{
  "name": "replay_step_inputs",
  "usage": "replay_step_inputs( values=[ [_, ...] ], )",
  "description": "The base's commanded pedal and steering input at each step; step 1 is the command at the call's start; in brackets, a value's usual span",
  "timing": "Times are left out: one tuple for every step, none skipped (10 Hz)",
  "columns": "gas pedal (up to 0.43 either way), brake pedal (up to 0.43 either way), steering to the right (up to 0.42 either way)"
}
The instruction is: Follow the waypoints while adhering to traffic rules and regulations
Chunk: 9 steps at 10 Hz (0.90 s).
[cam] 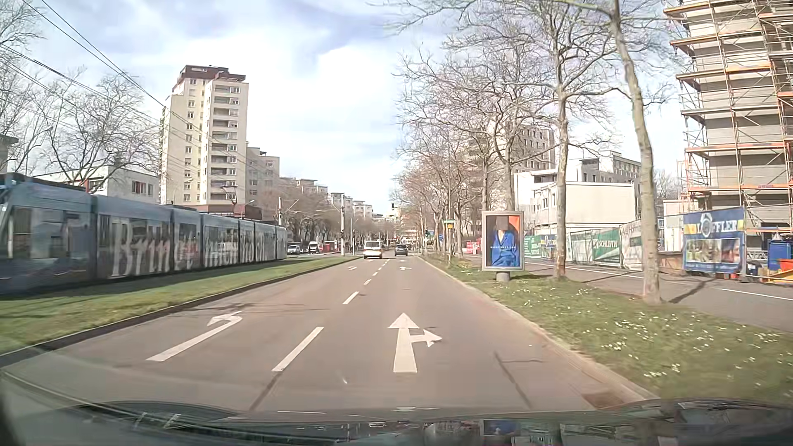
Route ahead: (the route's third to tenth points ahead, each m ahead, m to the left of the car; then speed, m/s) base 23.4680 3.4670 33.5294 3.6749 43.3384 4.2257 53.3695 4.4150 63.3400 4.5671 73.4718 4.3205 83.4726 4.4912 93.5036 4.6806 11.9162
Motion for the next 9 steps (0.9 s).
replay_step_inputs(
  values=[
    [0.067,0.0,-0.001],
    [0.067,0.0,-0.001],
    [0.067,0.0,-0.001],
    [0.067,0.0,-0.002],
    [0.067,0.0,-0.001],
    [0.067,0.0,-0.001],
    [0.067,0.0,-0.002],
    [0.067,0.0,-0.002],
    [0.067,0.0,-0.001]
  ],
)
